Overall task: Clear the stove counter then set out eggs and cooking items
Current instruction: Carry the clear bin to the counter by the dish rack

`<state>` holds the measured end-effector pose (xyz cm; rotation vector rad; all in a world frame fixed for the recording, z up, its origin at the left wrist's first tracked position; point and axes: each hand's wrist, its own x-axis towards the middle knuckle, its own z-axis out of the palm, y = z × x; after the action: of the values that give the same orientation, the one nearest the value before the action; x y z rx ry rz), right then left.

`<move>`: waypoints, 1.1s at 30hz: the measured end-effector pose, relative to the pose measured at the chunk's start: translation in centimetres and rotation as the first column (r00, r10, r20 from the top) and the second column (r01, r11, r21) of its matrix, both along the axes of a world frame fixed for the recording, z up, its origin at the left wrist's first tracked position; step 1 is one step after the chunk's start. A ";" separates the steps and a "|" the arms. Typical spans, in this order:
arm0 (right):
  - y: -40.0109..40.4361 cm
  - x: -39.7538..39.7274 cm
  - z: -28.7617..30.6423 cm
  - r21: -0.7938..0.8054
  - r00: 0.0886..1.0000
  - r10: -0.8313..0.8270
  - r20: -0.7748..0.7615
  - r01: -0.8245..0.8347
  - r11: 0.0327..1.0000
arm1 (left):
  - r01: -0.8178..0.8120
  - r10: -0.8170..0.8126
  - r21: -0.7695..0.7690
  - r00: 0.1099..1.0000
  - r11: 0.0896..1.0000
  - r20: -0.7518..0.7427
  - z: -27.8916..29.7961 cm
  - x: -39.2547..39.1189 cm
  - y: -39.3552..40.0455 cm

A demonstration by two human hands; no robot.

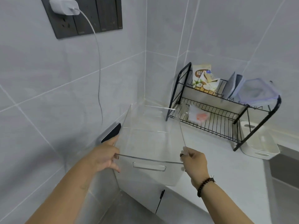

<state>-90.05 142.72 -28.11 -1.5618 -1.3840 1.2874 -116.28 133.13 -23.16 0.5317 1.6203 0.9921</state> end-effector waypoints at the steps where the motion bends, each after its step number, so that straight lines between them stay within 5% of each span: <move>1: -0.3 -0.8 -0.2 -0.005 1.000 -0.023 -0.004 0.023 1.000 | 0.003 -0.003 0.006 1.000 1.000 0.011 -0.1 -0.8 0.4; 11: -2.0 -7.7 0.0 -0.037 0.979 -0.186 -0.081 0.184 0.982 | -0.164 0.157 0.052 0.981 0.985 0.113 -3.9 -7.1 4.6; 24: -3.4 -11.5 -2.2 -0.241 0.901 -0.364 -0.234 0.309 0.920 | -0.326 0.323 0.041 0.899 0.944 -0.296 -7.2 -6.2 4.8; 33: -3.0 -12.3 -2.6 -0.240 0.912 -0.323 -0.254 0.264 0.934 | -0.296 0.297 0.035 0.953 0.955 -0.064 -7.9 -7.5 5.4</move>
<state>-102.37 139.68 -30.68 -1.5659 -0.8191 1.4307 -123.79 138.53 -31.03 0.3464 1.7857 1.2282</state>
